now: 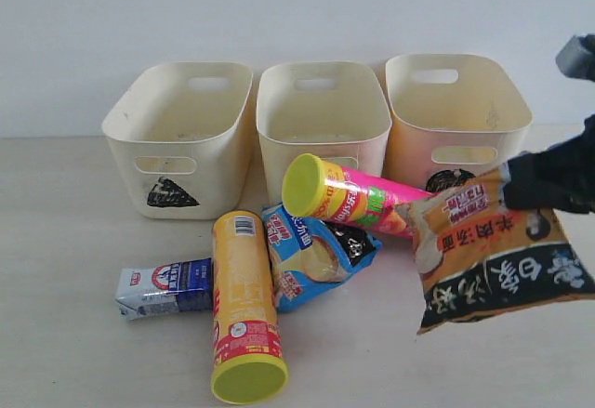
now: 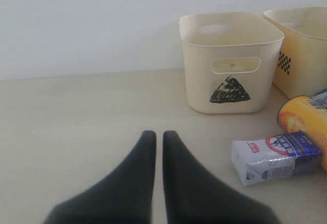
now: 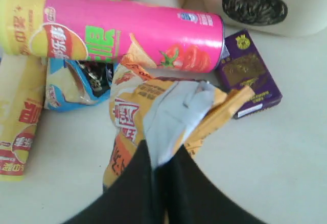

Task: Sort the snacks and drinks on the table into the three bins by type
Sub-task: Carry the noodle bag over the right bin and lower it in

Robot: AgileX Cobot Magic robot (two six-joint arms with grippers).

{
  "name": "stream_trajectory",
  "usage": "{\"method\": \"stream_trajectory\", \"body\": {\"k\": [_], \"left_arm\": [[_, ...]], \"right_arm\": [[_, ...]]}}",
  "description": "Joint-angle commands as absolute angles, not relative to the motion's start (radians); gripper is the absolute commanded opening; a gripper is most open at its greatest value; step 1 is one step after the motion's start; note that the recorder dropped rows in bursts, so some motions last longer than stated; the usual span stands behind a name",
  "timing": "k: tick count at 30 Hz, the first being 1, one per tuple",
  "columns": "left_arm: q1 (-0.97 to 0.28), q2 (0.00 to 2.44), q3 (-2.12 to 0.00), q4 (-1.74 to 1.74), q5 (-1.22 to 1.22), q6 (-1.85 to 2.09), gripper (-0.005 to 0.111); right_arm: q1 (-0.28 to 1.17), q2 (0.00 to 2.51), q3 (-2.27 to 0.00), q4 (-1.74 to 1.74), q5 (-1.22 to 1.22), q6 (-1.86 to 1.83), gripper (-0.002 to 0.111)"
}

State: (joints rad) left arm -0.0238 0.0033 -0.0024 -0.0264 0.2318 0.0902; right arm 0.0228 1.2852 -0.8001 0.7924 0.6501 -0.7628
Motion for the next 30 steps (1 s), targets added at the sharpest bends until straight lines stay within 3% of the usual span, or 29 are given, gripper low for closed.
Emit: {"method": "stream_trajectory", "body": {"k": [1, 13, 21, 30], "left_arm": [[-0.021, 0.000, 0.000, -0.027, 0.225, 0.094, 0.004], [-0.021, 0.000, 0.000, -0.027, 0.225, 0.094, 0.004], [-0.021, 0.000, 0.000, -0.027, 0.225, 0.094, 0.004], [-0.021, 0.000, 0.000, -0.027, 0.225, 0.094, 0.004]], "right_arm": [[0.019, 1.250, -0.937, 0.679, 0.705, -0.655, 0.000], [0.019, 1.341, -1.331, 0.508, 0.610, -0.507, 0.000], [0.019, 1.617, -1.605, 0.484, 0.593, -0.502, 0.000], [0.019, 1.892, -1.766, 0.484, 0.484, -0.502, 0.000]]}}
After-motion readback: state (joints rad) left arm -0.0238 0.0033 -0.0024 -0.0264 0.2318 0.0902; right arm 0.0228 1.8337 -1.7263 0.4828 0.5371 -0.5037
